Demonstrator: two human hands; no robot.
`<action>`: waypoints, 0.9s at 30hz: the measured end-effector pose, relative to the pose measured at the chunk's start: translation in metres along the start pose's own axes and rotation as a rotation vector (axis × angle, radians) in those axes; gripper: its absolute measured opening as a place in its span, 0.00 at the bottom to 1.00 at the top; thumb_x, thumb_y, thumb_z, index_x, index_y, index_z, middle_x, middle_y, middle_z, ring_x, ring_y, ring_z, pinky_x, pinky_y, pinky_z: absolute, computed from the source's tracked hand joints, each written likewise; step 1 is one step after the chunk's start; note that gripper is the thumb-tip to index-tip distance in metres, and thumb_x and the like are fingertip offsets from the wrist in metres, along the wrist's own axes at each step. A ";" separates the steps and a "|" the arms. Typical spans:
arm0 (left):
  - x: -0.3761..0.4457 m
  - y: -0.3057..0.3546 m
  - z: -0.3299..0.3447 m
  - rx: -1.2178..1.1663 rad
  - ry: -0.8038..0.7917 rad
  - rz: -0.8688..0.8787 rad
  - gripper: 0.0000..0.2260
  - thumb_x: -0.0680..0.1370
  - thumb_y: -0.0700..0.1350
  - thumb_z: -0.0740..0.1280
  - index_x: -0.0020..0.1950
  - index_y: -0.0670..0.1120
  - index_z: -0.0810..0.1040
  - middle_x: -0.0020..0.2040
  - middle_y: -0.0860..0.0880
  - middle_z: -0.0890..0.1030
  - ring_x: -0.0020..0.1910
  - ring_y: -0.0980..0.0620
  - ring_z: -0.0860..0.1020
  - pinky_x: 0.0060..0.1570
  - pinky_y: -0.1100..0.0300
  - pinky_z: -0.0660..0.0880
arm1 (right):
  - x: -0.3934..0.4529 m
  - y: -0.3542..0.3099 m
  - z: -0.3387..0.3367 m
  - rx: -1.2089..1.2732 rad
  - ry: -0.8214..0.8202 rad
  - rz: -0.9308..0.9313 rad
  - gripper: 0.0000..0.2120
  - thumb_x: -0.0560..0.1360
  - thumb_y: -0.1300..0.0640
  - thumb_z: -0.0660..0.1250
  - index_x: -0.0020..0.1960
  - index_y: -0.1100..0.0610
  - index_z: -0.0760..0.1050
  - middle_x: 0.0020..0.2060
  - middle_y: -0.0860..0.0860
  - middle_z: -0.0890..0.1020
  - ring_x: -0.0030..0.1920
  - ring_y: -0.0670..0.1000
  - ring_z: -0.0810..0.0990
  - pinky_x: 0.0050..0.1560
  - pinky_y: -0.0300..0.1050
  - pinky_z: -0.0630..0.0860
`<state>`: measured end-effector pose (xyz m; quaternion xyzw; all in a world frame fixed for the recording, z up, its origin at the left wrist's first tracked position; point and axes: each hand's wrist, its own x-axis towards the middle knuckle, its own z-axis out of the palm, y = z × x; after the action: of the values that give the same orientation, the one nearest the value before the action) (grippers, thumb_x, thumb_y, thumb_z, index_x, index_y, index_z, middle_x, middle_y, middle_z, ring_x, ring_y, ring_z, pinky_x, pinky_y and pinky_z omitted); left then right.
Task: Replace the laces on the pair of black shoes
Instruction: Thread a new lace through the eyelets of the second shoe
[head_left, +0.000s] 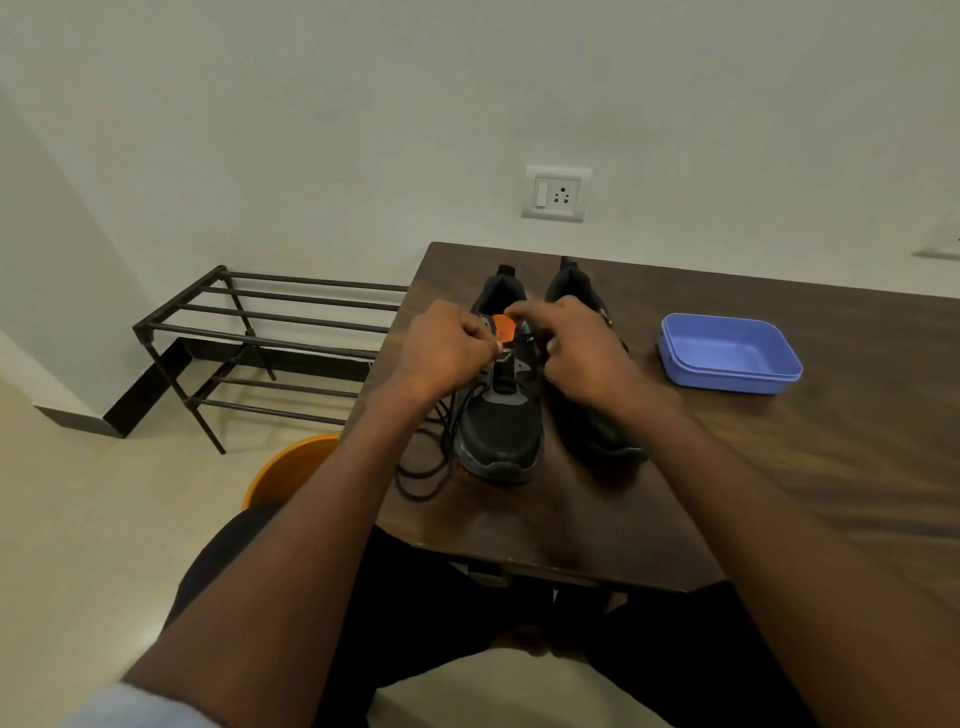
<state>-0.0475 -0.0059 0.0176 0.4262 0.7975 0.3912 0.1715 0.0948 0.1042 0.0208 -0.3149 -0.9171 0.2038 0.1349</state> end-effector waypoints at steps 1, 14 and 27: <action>0.001 -0.003 0.003 0.025 0.013 0.006 0.05 0.79 0.43 0.72 0.45 0.46 0.88 0.42 0.52 0.86 0.41 0.56 0.83 0.40 0.64 0.80 | 0.002 0.004 0.006 -0.086 -0.071 -0.016 0.33 0.76 0.68 0.68 0.75 0.41 0.70 0.58 0.52 0.72 0.54 0.53 0.75 0.50 0.46 0.73; 0.003 -0.011 0.036 0.294 -0.075 0.096 0.05 0.81 0.47 0.69 0.52 0.51 0.85 0.45 0.52 0.84 0.43 0.55 0.82 0.48 0.54 0.84 | -0.002 0.022 0.022 -0.048 0.035 -0.006 0.16 0.77 0.65 0.71 0.60 0.49 0.79 0.54 0.51 0.83 0.54 0.52 0.81 0.56 0.49 0.78; 0.016 -0.009 0.031 0.393 -0.228 0.108 0.06 0.80 0.48 0.70 0.55 0.58 0.83 0.51 0.52 0.83 0.47 0.52 0.81 0.51 0.50 0.81 | -0.001 0.022 0.023 0.028 0.102 0.042 0.10 0.77 0.64 0.72 0.53 0.50 0.81 0.43 0.48 0.83 0.47 0.48 0.82 0.54 0.45 0.79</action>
<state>-0.0426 0.0197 -0.0079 0.5348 0.8099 0.1862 0.1531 0.0983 0.1127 -0.0101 -0.3423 -0.8993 0.2030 0.1814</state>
